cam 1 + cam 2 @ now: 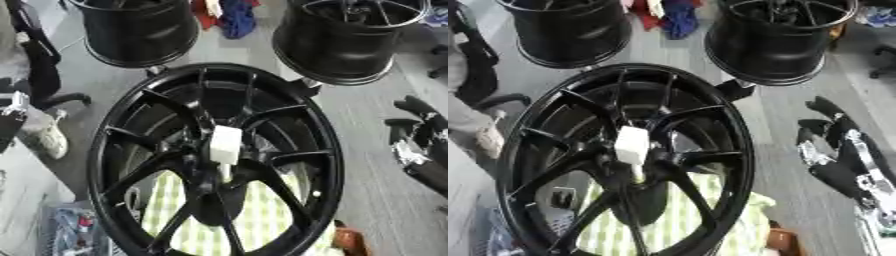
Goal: Pull the pin out of the wheel hub.
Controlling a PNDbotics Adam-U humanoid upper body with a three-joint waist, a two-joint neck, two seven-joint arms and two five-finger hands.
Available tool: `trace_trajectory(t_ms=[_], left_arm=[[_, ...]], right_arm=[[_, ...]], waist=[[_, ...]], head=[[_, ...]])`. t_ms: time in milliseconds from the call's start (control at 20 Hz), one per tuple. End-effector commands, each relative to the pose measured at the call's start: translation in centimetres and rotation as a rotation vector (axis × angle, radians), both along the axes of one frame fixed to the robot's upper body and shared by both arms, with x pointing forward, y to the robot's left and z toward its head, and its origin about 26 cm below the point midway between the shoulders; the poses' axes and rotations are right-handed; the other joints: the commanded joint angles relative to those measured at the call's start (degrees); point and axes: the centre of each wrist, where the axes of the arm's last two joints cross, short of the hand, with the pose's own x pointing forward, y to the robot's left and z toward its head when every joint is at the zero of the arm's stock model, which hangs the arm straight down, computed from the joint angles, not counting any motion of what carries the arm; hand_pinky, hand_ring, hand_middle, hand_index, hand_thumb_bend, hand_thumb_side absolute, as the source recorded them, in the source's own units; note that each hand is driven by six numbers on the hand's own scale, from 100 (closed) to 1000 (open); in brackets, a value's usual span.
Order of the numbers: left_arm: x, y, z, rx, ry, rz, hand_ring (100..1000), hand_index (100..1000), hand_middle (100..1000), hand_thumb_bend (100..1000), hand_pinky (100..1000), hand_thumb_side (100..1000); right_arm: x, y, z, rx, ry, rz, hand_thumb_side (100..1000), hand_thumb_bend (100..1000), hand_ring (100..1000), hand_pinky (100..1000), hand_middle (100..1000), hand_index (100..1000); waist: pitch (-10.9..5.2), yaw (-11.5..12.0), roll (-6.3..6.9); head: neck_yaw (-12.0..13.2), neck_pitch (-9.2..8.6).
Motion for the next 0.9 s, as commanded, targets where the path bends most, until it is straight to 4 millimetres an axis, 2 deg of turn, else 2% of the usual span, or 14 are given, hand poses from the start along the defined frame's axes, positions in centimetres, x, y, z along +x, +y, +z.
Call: trace_trajectory(t_ms=[50, 300, 900], left_arm=[[-0.2, -0.5, 1.0, -0.016, -0.049, -0.004, 648, 796, 683, 322, 614, 659], [-0.3, -1.6, 0.6, -0.058, -0.067, -0.018, 641, 794, 675, 310, 606, 653], [-0.3, -2.8, 0.1, -0.086, -0.084, -0.061, 627, 790, 662, 298, 598, 633]], right_arm=[[0.1, -0.2, 1.0, -0.007, -0.033, -0.002, 327, 100, 799, 853, 904, 970], [0.1, -0.2, 1.0, -0.005, -0.034, -0.002, 328, 100, 799, 853, 904, 972], [0.1, -0.2, 1.0, -0.002, -0.036, -0.003, 326, 100, 799, 853, 905, 978]], waist=[[-0.56, 0.05, 0.05], [-0.61, 0.21, 0.07], [-0.67, 0.19, -0.02]], head=[[-0.1, 0.28], [-0.02, 0.28], [0.07, 0.28]])
